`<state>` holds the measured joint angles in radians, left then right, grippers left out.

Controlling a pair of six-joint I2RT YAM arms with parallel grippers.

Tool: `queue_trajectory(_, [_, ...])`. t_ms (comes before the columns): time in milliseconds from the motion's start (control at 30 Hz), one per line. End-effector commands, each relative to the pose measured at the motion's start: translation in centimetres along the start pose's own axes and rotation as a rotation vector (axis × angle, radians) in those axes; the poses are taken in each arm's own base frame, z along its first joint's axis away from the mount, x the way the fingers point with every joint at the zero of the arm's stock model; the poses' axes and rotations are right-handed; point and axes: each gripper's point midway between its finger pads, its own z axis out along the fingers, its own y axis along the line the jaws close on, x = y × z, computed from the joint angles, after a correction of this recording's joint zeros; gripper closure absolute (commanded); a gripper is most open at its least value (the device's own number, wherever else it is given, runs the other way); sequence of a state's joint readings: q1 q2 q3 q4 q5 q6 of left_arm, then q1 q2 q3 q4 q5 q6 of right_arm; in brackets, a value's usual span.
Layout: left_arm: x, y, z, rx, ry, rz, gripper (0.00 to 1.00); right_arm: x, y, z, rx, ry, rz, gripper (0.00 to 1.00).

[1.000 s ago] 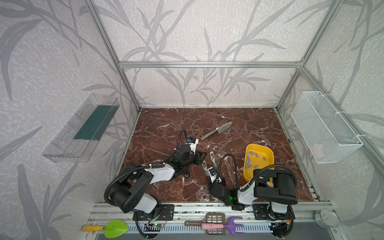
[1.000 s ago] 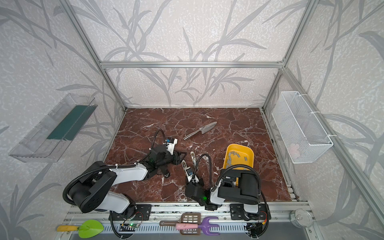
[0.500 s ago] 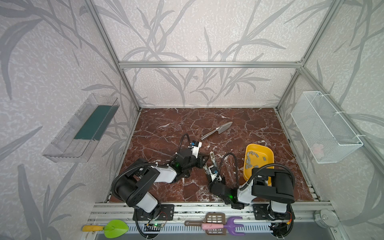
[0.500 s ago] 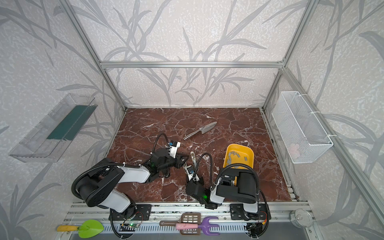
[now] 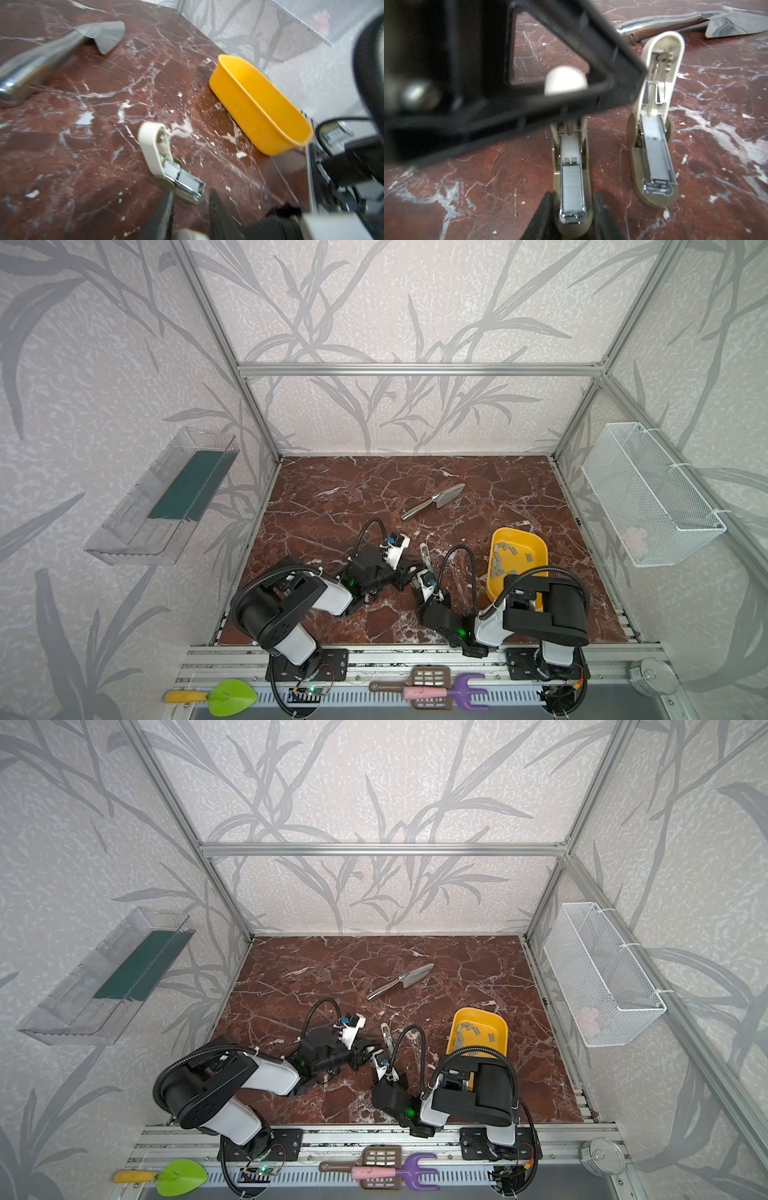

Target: Load the staples into the stapler

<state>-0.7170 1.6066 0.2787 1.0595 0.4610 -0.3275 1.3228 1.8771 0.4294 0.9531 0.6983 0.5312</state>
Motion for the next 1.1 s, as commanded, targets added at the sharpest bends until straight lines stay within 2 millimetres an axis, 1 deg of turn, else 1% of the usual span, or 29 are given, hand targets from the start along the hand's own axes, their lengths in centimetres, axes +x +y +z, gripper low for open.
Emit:
queue_trajectory(0, [1.1,-2.8,0.4,0.154,0.03,0.049,0.62,3.0,-2.6,0.0,0.07,0.094,-0.052,0.69])
queue_trajectory(100, [1.7,-3.3,0.8,0.189,0.03,0.049,0.62,2.8,-2.5,-0.1,0.07,0.097,-0.051,0.7])
queue_trajectory(200, [1.7,-3.2,0.3,0.186,-0.009,0.04,0.55,2.8,-2.6,-0.1,0.074,0.097,-0.051,0.69])
queue_trajectory(300, [1.4,-2.6,-0.3,0.137,-0.037,0.042,0.5,2.9,-2.7,-0.3,0.068,0.098,-0.046,0.63])
queue_trajectory(367, [1.4,-1.8,0.0,0.088,-0.019,0.03,0.5,2.7,-2.8,-0.5,0.066,0.098,-0.043,0.59])
queue_trajectory(467, [1.5,-0.3,0.6,0.0,0.024,0.014,0.54,2.0,-2.8,-1.0,0.061,0.09,-0.041,0.51])
queue_trajectory(533, [1.5,0.5,0.6,-0.048,0.034,0.009,0.56,1.3,-2.9,-1.6,0.055,0.079,-0.036,0.47])
queue_trajectory(600, [1.5,1.1,0.4,-0.085,0.03,0.01,0.57,0.5,-2.9,-2.1,0.046,0.066,-0.028,0.44])
queue_trajectory(633, [1.5,1.3,0.3,-0.101,0.03,0.013,0.58,-0.3,-2.7,-2.4,0.035,0.053,-0.02,0.44])
queue_trajectory(700, [1.4,1.6,0.5,-0.116,0.038,0.015,0.61,-0.9,-2.6,-2.9,0.025,0.052,-0.028,0.44])
queue_trajectory(767, [1.3,1.6,0.6,-0.121,0.045,0.012,0.67,-1.9,-2.2,-3.5,0.008,0.041,-0.03,0.45])
queue_trajectory(833, [1.2,1.6,0.6,-0.117,0.04,0.01,0.71,-3.0,-1.9,-4.1,-0.009,0.021,-0.034,0.52])
queue_trajectory(900, [1.2,1.4,0.6,-0.109,0.041,0.007,0.72,-3.8,-1.7,-4.5,-0.024,0.003,-0.034,0.58])
queue_trajectory(1000, [1.4,1.4,0.6,-0.102,0.041,0.015,0.75,-4.9,-1.6,-4.8,-0.023,-0.019,-0.042,0.63])
queue_trajectory(1067, [1.5,1.5,0.7,-0.106,0.046,0.02,0.76,-5.4,-1.3,-4.7,-0.025,-0.023,-0.05,0.64])
